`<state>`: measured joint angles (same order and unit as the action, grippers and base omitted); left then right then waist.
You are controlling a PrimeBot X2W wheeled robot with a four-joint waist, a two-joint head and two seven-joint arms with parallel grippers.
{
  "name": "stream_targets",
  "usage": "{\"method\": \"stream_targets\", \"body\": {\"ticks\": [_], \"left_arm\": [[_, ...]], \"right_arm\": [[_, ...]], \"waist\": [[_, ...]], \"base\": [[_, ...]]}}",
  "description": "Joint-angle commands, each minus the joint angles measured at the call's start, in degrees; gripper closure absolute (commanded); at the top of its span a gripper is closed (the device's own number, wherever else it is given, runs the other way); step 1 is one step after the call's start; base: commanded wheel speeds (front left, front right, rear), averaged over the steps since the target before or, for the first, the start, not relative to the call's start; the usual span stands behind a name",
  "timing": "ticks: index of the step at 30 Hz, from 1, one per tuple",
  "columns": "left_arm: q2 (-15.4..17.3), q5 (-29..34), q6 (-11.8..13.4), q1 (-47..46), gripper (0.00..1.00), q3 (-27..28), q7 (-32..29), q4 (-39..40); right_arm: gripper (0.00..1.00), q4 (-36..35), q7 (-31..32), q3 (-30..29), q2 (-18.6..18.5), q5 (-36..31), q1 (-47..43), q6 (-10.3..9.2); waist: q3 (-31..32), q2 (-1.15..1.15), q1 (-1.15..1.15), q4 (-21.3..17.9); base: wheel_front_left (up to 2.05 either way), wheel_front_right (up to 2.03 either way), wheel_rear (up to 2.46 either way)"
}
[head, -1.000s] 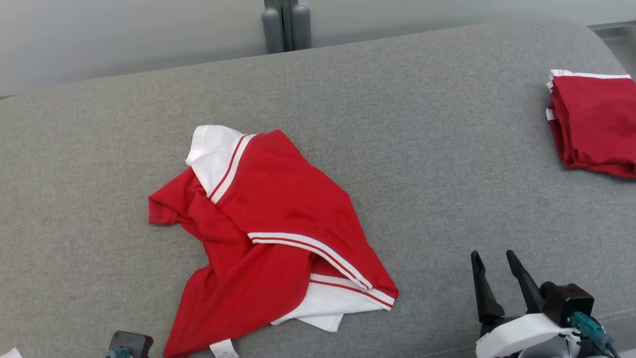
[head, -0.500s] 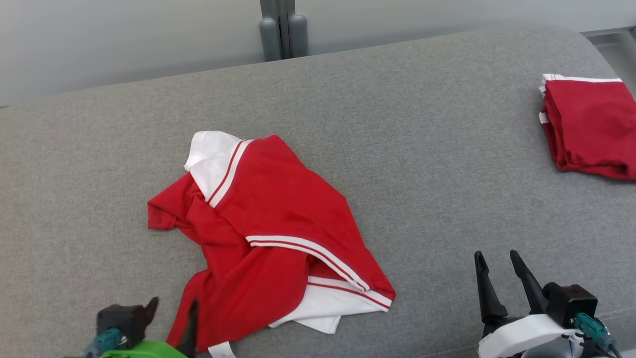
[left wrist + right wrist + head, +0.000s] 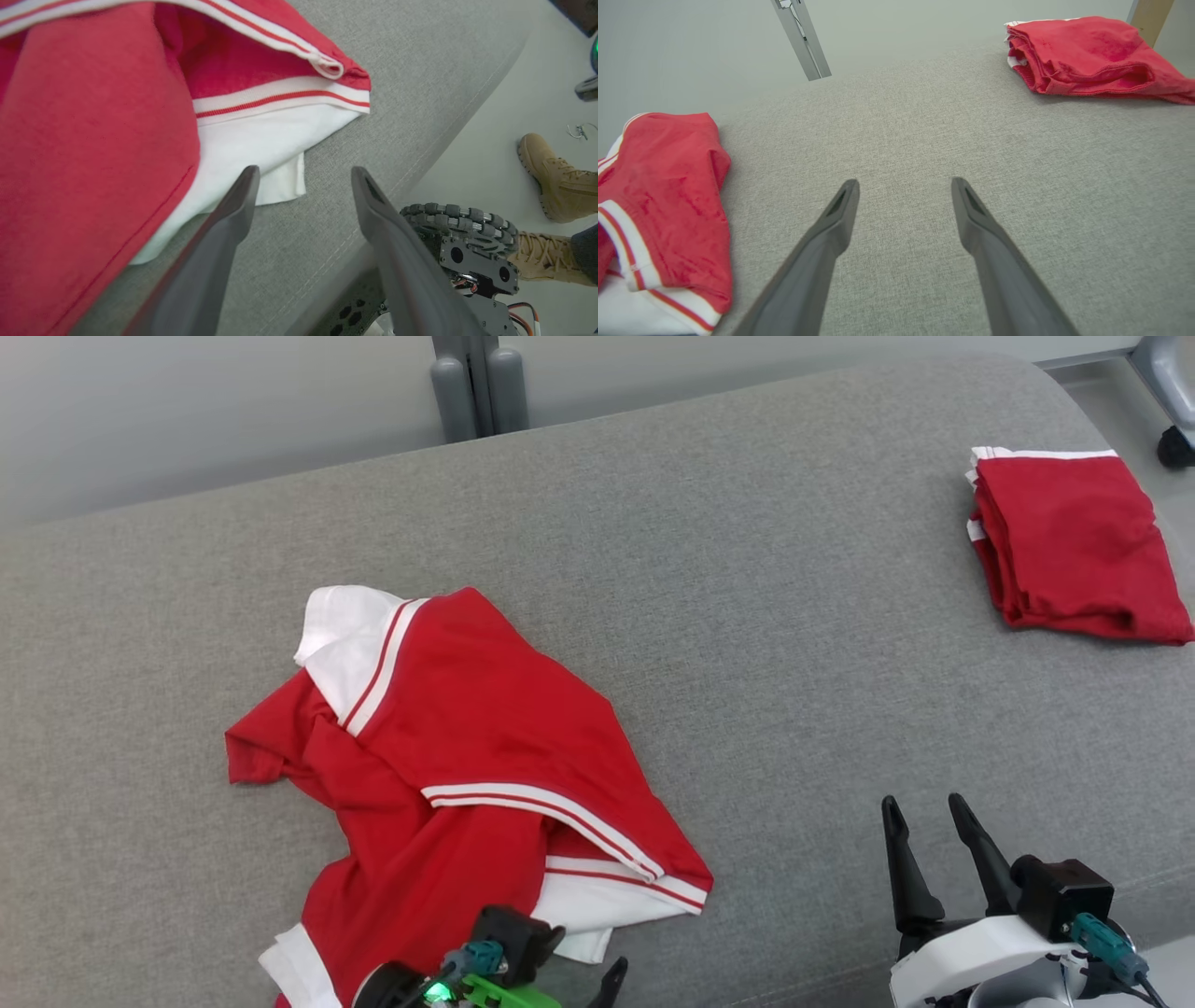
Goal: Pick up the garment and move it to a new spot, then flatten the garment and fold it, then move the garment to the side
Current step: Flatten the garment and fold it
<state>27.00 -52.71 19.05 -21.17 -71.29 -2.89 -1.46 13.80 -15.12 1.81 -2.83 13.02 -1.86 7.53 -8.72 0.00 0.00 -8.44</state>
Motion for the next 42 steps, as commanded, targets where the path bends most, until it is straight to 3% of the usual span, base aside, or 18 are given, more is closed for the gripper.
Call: {"method": "stream_targets", "body": {"ticks": [1,11,12,13,14,15,23,31,34,36,37,38,39,40,41,42], "left_arm": [[-0.4,0.8,-0.2,-1.1,0.00,-0.2,-0.7,-1.3],[-3.3,2.6,1.3,-3.3,0.00,-0.8,-3.1,-9.9],[-3.5,3.1,1.8,-3.8,0.10,-0.8,-2.9,-11.1],[-3.6,3.6,2.0,-3.9,0.40,-0.8,-2.9,-12.1],[-4.0,4.0,2.2,-4.0,0.62,-0.9,-3.0,-13.2],[-4.4,3.7,1.8,-3.9,1.00,-1.0,-3.3,-13.8],[-8.6,0.7,-4.1,-4.3,1.00,0.0,-1.5,-10.0],[-17.3,0.5,-12.3,-7.6,1.00,-0.6,0.0,-11.6],[-19.8,2.1,-13.0,-9.2,1.00,-0.5,2.5,-16.0],[-21.2,2.5,-12.9,-10.0,0.89,0.3,5.0,-19.3],[-21.8,2.4,-13.2,-10.3,0.90,0.7,6.2,-21.1],[-22.2,2.5,-13.3,-10.9,0.98,1.1,7.1,-22.4],[-22.7,2.5,-13.2,-11.6,0.84,1.7,8.3,-23.8],[-23.0,2.6,-13.3,-12.0,0.49,1.8,9.1,-24.9],[-23.4,2.6,-13.6,-12.3,0.00,1.7,9.5,-26.1],[-23.7,2.3,-14.1,-12.5,0.00,1.6,9.6,-26.7]], "right_arm": [[0.00,-0.2,0.0,0.1,-0.1,0.1,0.6,-0.09],[0.00,-0.1,0.0,-0.1,-0.1,0.6,1.7,-0.09],[0.00,-0.1,0.0,-0.1,-0.1,0.7,1.8,-0.09],[0.00,0.0,0.0,0.0,-0.1,0.8,1.9,-0.09],[0.00,0.1,0.0,0.0,-0.1,0.9,1.9,-0.09],[0.00,0.1,0.0,0.1,-0.1,0.9,2.0,-0.09],[0.00,0.3,0.0,0.1,-0.1,1.2,2.0,-0.09],[0.00,0.8,0.0,1.3,-0.1,1.5,2.8,-0.09],[0.00,1.1,0.0,1.9,-0.1,1.6,3.4,-0.09],[0.00,1.3,0.0,2.1,-0.1,1.7,3.4,-0.09],[0.00,1.4,0.0,2.3,-0.1,1.8,3.4,-0.09],[0.00,1.4,0.0,2.3,-0.1,1.8,3.3,-0.09],[0.00,1.4,0.0,2.3,-0.1,1.9,3.2,-0.09],[0.00,1.5,0.0,2.3,-0.1,1.9,3.1,-0.09],[0.00,1.5,0.0,2.4,-0.1,1.9,3.0,-0.09],[0.00,1.6,0.0,2.4,-0.1,2.0,2.9,-0.09]], "waist": [[-0.9,0.00,0.00,-1.0],[-2.6,0.00,0.00,-1.8],[-2.6,0.00,0.00,-1.8],[-2.6,0.00,0.00,-1.8],[-2.6,0.00,0.00,-1.9],[-2.5,0.00,0.00,-1.9],[-2.1,0.00,0.00,-2.2],[-2.5,0.00,0.00,-2.7],[-2.6,0.00,0.00,-3.5],[-2.6,0.00,0.00,-4.0],[-2.6,0.00,0.00,-4.3],[-2.5,0.00,0.00,-4.5],[-2.5,0.00,0.00,-4.7],[-2.5,0.00,0.00,-4.8],[-2.4,0.00,0.00,-5.0],[-2.4,0.00,0.00,-5.1]], "base": [[0.00,0.00,0.00],[0.00,0.00,0.00],[0.00,0.00,0.00],[0.00,0.00,0.00],[0.00,0.00,0.00],[0.00,0.00,0.00],[0.00,0.00,0.00],[0.00,0.00,0.00],[0.00,0.00,0.00],[0.00,0.00,0.00],[0.00,0.00,0.00],[0.00,0.00,0.00],[0.00,0.00,0.00],[0.00,0.00,0.00],[0.00,0.00,0.00],[0.00,0.00,0.00]]}}
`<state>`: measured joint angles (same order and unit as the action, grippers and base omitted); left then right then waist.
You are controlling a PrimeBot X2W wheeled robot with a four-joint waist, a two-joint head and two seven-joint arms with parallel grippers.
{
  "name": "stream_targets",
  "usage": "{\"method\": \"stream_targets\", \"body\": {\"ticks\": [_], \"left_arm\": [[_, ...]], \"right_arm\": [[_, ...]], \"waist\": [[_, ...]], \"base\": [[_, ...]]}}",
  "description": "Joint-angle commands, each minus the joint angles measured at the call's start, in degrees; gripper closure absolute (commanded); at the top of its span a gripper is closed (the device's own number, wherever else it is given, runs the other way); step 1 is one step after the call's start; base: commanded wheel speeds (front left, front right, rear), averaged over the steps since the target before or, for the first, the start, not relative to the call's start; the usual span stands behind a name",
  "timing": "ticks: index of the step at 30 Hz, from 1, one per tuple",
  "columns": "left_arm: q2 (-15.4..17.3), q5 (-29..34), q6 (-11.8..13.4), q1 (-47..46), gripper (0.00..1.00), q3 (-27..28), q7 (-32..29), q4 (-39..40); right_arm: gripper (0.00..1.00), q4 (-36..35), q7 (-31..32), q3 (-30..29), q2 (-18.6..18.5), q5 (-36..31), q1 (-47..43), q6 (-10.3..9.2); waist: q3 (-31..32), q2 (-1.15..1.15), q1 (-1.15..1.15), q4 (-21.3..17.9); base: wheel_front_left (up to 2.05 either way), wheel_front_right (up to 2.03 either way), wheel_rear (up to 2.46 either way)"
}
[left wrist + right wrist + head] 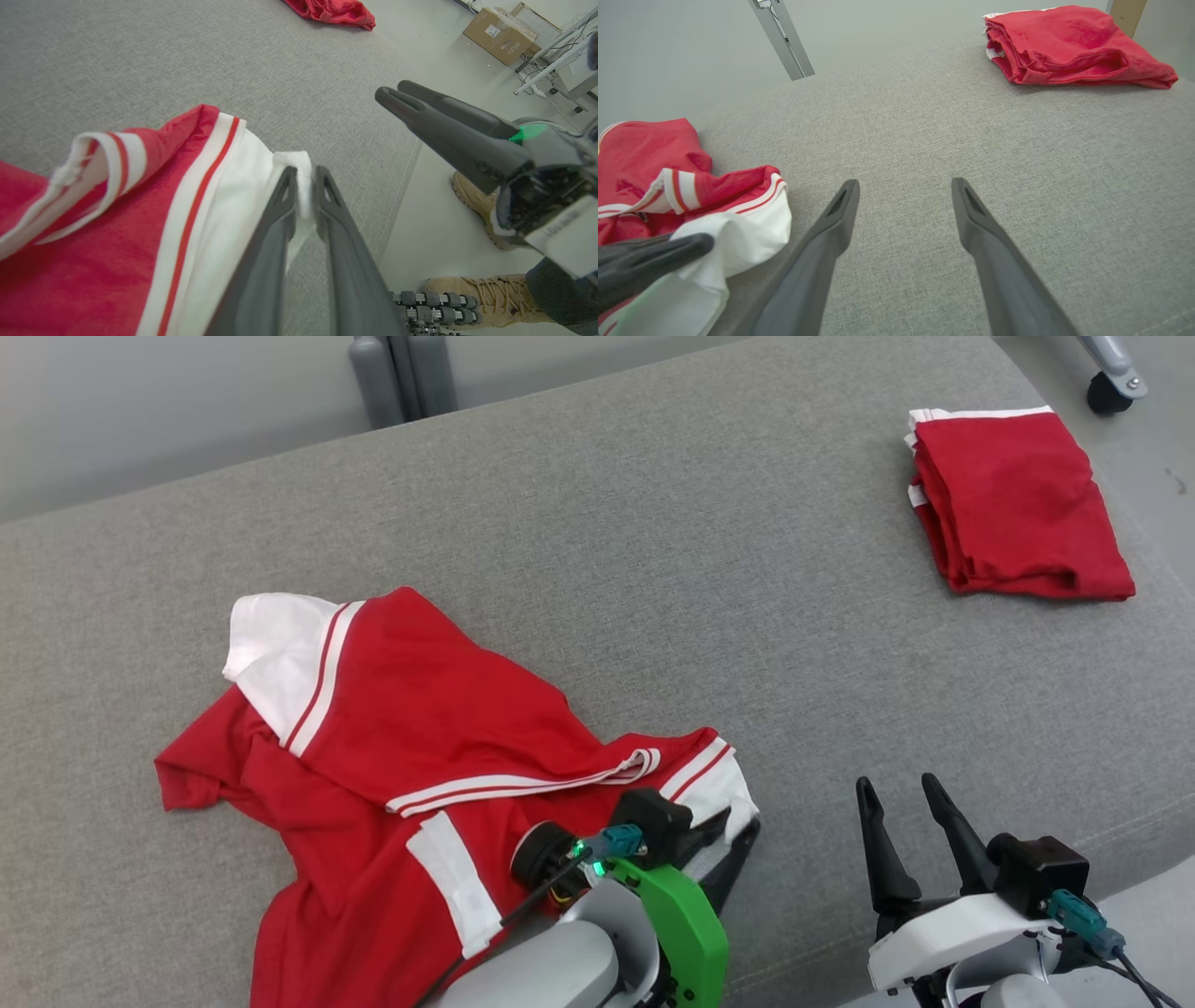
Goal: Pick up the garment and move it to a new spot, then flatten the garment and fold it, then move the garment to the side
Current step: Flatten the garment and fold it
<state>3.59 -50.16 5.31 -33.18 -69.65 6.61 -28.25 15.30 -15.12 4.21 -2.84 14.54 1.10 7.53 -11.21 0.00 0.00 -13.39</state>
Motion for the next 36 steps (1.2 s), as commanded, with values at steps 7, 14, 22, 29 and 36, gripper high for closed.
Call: {"method": "stream_targets", "body": {"ticks": [7,14,22,29,36], "left_arm": [[-0.6,-2.6,-0.8,-3.3,0.00,1.0,0.4,2.6],[4.3,-0.2,4.0,-3.7,0.00,3.8,3.7,6.8],[13.2,1.9,13.3,5.3,0.00,12.4,8.4,14.4],[16.1,9.3,18.2,18.9,0.00,25.6,8.6,22.2],[15.6,18.9,15.9,31.6,0.00,37.5,8.5,25.0]], "right_arm": [[0.00,0.2,0.0,-0.7,-0.1,0.4,-0.7,-0.09],[0.00,-0.1,0.0,-1.4,-0.1,0.2,-1.2,-0.09],[0.00,-5.3,0.0,-4.8,-0.1,-3.3,-3.0,-0.09],[0.00,-11.8,0.0,-6.7,-0.1,-7.2,-3.9,-0.09],[0.00,-13.8,0.0,-7.4,-0.1,-8.3,-4.8,-0.09]], "waist": [[0.6,0.00,0.00,0.1],[2.0,0.00,0.00,1.3],[5.8,0.00,0.00,4.2],[9.0,0.00,0.00,7.5],[10.7,0.00,0.00,11.5]], "base": [[0.00,0.00,0.00],[0.00,0.00,0.00],[0.00,0.00,0.00],[0.00,0.00,0.00],[0.00,0.00,0.00]]}}
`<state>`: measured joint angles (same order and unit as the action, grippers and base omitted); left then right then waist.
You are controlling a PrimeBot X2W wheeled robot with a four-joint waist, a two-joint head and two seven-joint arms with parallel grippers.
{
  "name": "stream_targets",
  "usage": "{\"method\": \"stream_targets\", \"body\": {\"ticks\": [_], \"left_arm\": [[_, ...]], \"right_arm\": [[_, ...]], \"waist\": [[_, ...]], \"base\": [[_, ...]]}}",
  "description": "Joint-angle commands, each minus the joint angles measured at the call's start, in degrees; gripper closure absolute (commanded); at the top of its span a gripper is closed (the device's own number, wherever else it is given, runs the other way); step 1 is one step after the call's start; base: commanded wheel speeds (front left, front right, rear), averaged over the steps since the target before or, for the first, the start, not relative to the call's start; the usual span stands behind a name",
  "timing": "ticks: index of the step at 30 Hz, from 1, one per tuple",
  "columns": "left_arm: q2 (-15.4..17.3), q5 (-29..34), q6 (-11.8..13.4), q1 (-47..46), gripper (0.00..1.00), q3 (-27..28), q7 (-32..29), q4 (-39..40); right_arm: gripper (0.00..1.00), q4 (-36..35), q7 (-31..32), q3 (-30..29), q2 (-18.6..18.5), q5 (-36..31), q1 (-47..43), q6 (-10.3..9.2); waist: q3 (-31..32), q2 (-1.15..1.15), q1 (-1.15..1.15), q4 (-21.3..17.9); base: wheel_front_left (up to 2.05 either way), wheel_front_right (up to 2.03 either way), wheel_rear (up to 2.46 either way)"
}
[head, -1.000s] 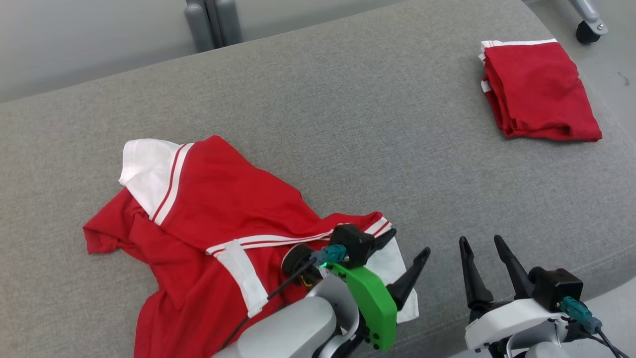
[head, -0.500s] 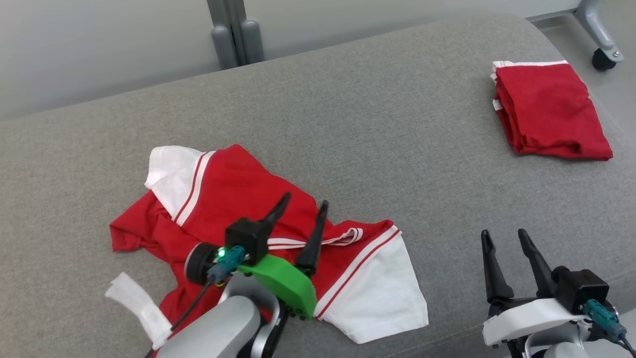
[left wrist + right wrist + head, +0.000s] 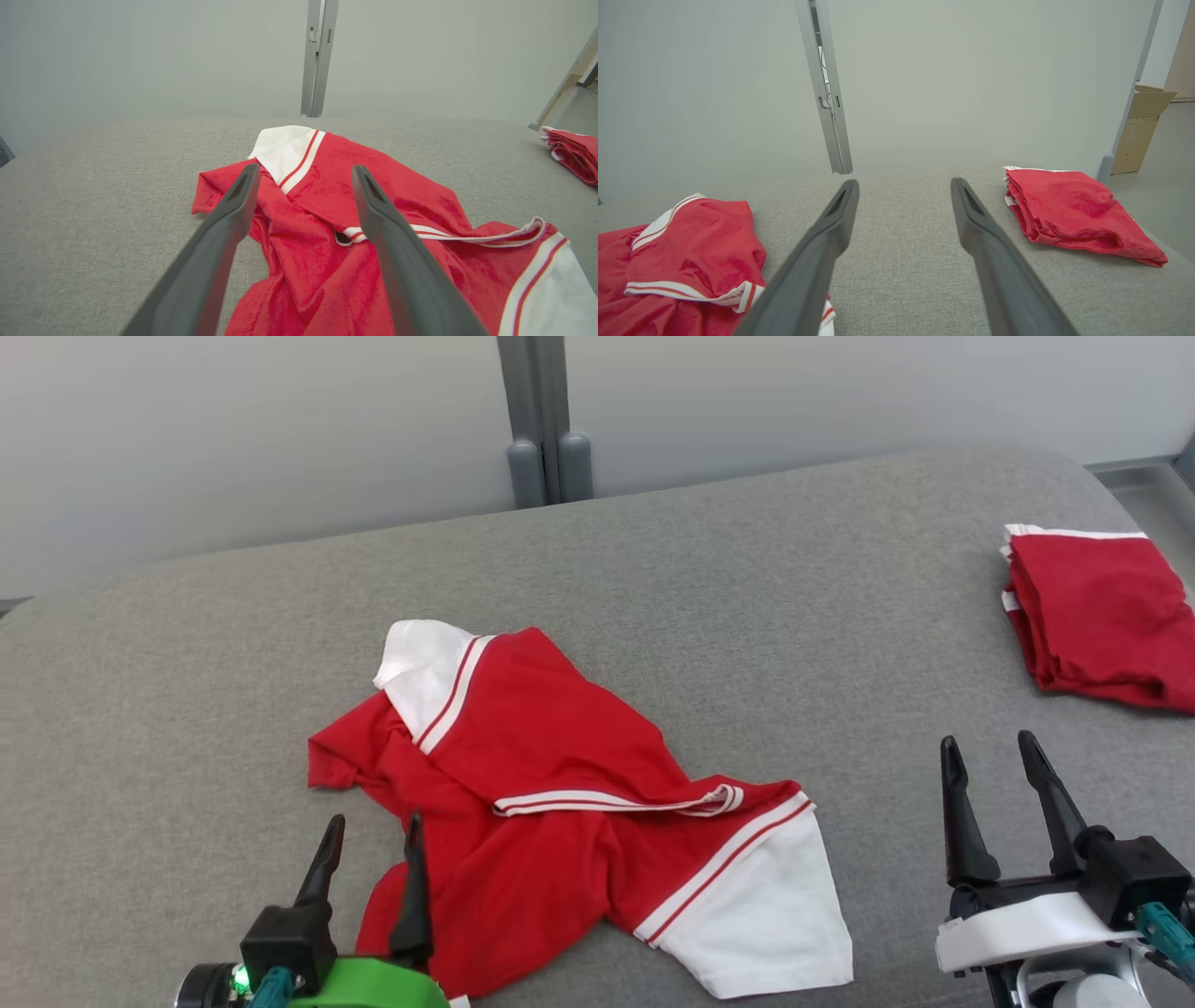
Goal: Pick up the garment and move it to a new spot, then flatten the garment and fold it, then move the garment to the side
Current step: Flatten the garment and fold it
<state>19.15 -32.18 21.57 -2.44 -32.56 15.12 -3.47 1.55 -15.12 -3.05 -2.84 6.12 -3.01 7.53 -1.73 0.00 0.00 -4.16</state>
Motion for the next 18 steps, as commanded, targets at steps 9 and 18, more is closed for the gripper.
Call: {"method": "stream_targets", "body": {"ticks": [9,18], "left_arm": [[-5.6,12.1,-9.0,8.2,0.00,12.9,0.0,-1.4],[-11.7,19.5,-17.1,10.6,0.00,21.2,0.0,-2.6]], "right_arm": [[0.00,4.0,0.0,-1.1,-0.1,2.0,-2.9,-0.08],[0.00,6.8,0.0,0.3,-0.1,1.3,-1.4,-0.09]], "waist": [[0.5,0.00,0.00,5.2],[-0.5,0.00,0.00,4.9]], "base": [[0.00,0.00,0.00],[0.00,0.00,0.00]]}}
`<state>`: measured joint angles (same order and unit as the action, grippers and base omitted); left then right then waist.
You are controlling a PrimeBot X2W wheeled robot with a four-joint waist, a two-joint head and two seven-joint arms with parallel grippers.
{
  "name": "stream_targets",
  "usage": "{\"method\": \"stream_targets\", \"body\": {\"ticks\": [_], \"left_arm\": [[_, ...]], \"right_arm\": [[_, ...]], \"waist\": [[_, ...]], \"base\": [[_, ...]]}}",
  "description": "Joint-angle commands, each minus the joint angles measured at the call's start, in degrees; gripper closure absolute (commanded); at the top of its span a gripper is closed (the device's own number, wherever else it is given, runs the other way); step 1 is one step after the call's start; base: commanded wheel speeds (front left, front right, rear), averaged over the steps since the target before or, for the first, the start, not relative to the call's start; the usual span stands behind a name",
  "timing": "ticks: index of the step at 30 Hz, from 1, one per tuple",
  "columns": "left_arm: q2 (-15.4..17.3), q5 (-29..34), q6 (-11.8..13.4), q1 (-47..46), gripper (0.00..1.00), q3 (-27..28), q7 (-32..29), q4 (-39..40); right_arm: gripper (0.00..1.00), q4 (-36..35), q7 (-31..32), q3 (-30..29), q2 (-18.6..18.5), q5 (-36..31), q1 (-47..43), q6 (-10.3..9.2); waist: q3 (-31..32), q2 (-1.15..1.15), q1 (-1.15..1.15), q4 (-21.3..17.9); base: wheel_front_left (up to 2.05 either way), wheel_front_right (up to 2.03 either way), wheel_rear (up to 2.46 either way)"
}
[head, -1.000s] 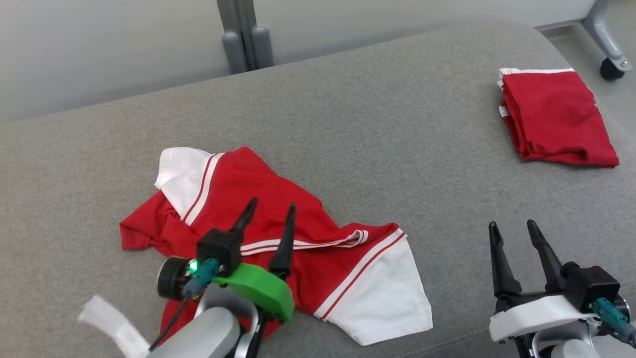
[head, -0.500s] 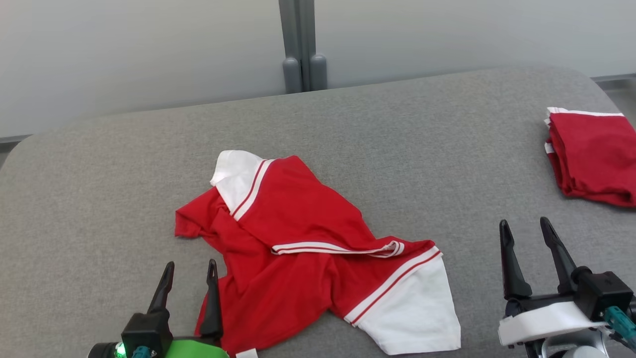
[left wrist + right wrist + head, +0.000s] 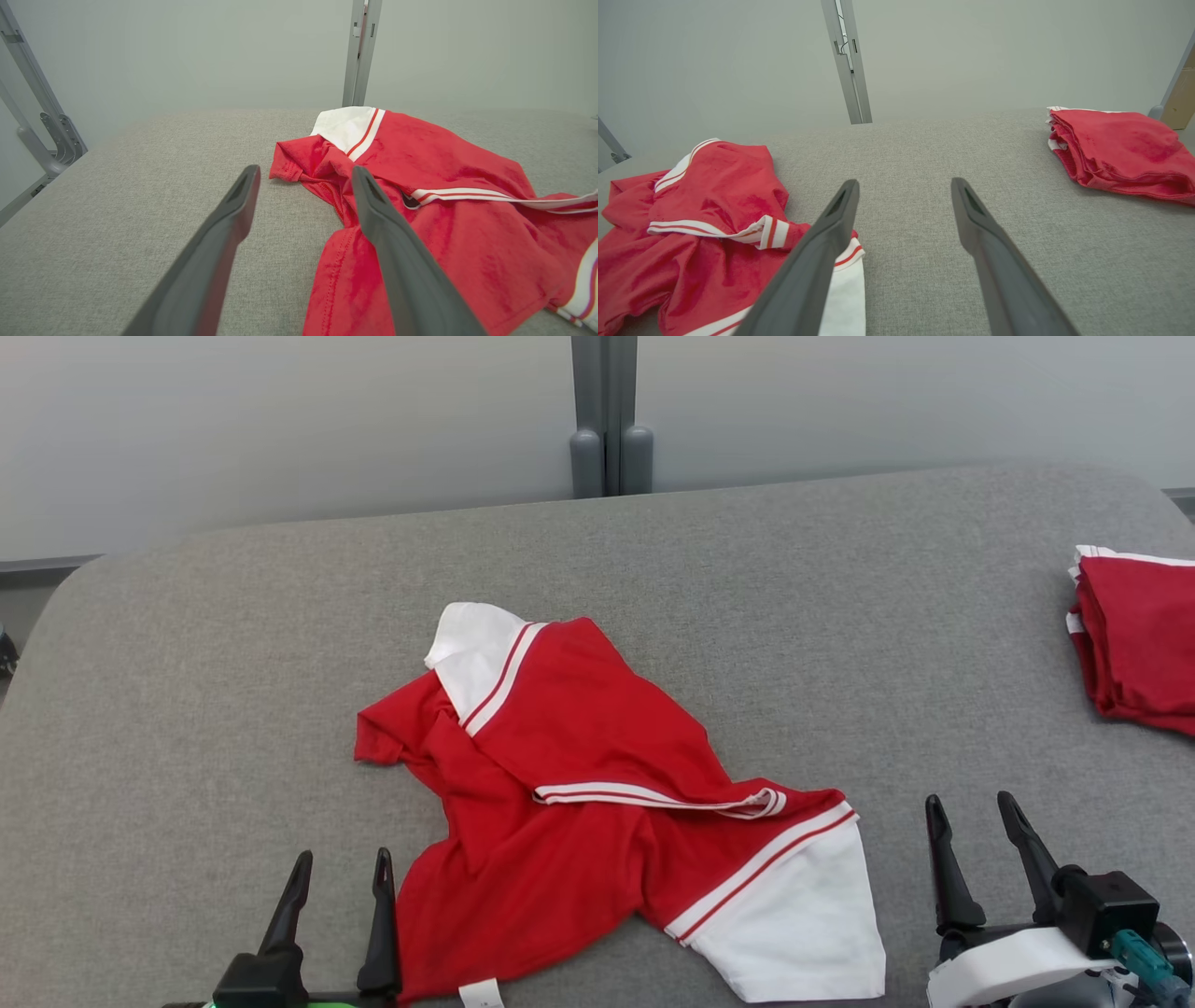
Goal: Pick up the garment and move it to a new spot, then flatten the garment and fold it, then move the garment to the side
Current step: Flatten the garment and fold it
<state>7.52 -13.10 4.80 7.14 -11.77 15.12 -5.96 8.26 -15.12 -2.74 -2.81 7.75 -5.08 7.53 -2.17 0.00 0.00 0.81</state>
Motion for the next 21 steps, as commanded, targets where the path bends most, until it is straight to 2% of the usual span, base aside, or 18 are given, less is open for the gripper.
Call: {"method": "stream_targets", "body": {"ticks": [1,9,13,16,18,21], "left_arm": [[-0.4,1.0,-0.8,1.1,0.00,1.0,0.0,-0.2],[-2.5,3.7,-3.9,1.4,0.00,5.7,0.0,-1.6],[-2.2,4.4,-5.0,2.0,0.00,5.2,-0.7,-4.7],[-0.4,3.8,-6.4,1.9,0.00,4.4,-8.3,-4.8],[0.8,3.3,-6.6,2.4,0.00,4.4,-14.2,-2.1],[2.8,2.1,-8.3,4.9,0.00,3.0,-25.0,2.2]], "right_arm": [[0.00,0.2,0.0,0.1,-0.2,-0.3,0.7,-0.09],[0.00,-0.2,0.0,0.1,-0.2,0.1,1.7,-0.09],[0.00,-1.6,0.0,0.5,-0.1,0.9,1.7,-0.09],[0.00,-0.9,1.1,2.9,-0.3,0.1,1.8,-0.08],[0.00,-0.9,4.9,4.6,-1.8,-0.3,2.0,-0.09],[0.00,-1.8,13.4,7.6,-4.2,-1.0,1.0,-0.08]], "waist": [[-0.1,0.00,0.00,-0.1],[0.1,0.00,0.00,-0.3],[0.5,0.00,0.00,-0.6],[0.5,0.00,0.00,-1.0],[0.1,0.00,0.00,-1.2],[-0.5,0.00,0.00,-1.5]], "base": [[0.00,0.00,0.00],[0.00,0.00,0.00],[0.00,0.00,0.00],[0.00,0.00,0.00],[0.00,0.00,0.00],[0.00,0.00,0.00]]}}
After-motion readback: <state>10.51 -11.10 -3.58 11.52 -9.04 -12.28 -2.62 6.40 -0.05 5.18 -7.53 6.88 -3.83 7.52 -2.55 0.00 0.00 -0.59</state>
